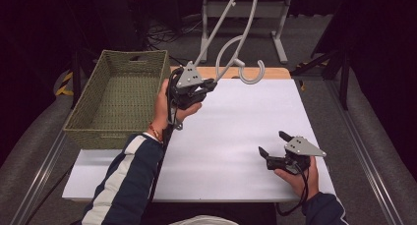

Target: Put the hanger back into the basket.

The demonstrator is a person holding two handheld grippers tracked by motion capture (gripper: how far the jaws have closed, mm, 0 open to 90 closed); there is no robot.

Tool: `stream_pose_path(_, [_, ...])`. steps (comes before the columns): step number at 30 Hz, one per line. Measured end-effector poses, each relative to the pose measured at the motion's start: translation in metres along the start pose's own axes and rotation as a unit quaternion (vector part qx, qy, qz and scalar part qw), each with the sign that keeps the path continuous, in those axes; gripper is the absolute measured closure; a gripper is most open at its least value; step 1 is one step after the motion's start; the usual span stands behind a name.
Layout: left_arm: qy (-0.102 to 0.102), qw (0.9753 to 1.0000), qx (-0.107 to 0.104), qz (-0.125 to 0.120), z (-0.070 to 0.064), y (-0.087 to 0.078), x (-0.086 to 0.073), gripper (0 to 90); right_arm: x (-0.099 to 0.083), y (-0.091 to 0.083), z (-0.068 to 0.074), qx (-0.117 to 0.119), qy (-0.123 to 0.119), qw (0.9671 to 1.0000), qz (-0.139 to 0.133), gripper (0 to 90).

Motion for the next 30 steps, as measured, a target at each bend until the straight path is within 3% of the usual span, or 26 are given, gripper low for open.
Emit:
stream_pose_path(10, [-0.005,0.9996,0.025,0.012,0.018,-0.021,-0.005,82.2,0.0,0.0,0.001,0.002,-0.001,1.0,0.001,11.8])
stream_pose_path(23, [-0.023,0.9975,0.049,0.046,0.042,-0.051,-0.042,82.2,-0.002,0.003,0.003,0.005,-0.005,0.9999,0.008,11.8])
stream_pose_path(30, [-0.033,0.9959,0.058,0.061,0.048,-0.062,-0.063,82.2,-0.003,0.004,0.004,0.007,-0.005,0.9999,0.009,11.8])
Point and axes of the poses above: each handheld gripper's, and its own axes: y roughly forward along the jaws, x roughly out of its top, z roughly to its left, the point moved 4 cm from there along y, roughly forward along the jaws, and after that the axes turned 13 degrees about y, right-handed, at the moved point
